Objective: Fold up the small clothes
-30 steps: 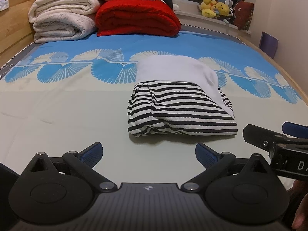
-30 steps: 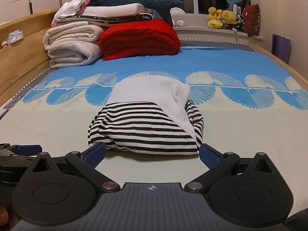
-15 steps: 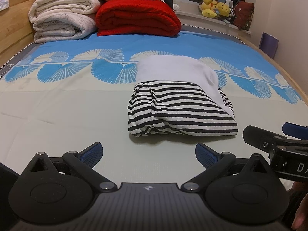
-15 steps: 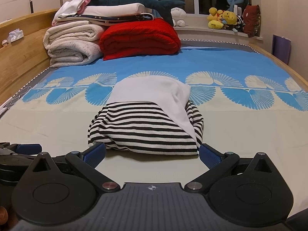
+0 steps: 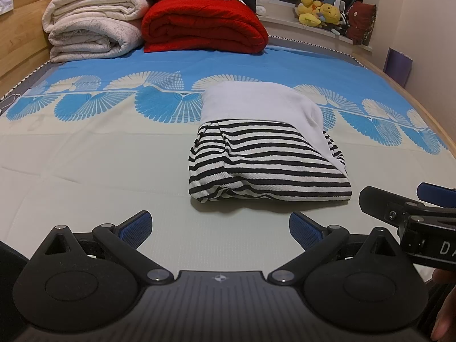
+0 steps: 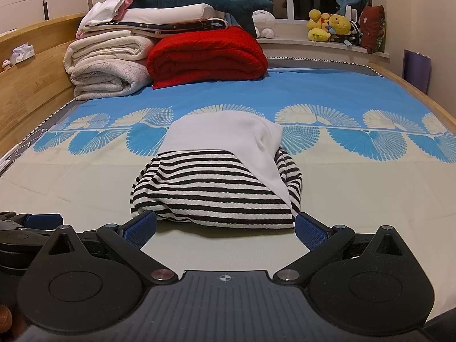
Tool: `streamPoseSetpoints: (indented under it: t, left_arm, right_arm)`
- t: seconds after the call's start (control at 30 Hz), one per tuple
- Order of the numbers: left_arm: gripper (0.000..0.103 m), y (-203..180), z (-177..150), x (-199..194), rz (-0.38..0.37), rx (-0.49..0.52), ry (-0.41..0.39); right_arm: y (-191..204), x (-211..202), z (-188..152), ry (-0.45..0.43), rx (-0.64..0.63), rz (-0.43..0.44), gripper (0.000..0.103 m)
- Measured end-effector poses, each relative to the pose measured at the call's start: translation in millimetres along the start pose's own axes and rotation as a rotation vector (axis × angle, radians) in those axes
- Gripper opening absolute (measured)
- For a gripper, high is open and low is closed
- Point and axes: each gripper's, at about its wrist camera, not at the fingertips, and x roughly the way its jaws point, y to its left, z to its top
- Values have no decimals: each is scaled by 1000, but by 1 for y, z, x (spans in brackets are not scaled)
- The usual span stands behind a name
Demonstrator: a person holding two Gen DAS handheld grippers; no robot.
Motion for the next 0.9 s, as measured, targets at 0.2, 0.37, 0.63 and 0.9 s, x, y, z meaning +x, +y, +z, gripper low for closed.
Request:
streamPoseSetpoints:
  t: [0.2, 0.37, 0.63, 0.9]
  left_arm:
    - [102, 0, 0, 0, -1, 0, 0]
    - [102, 0, 0, 0, -1, 0, 0]
    - [102, -1, 0, 0, -1, -4, 2]
    - [102, -4, -2, 1, -1, -3, 3]
  right_arm:
    - [0, 0, 0, 1, 0, 0, 102]
    - [0, 0, 0, 1, 1, 0, 102]
    - [0, 0, 0, 2, 1, 1, 102]
    - [0, 0, 0, 3, 2, 1, 102]
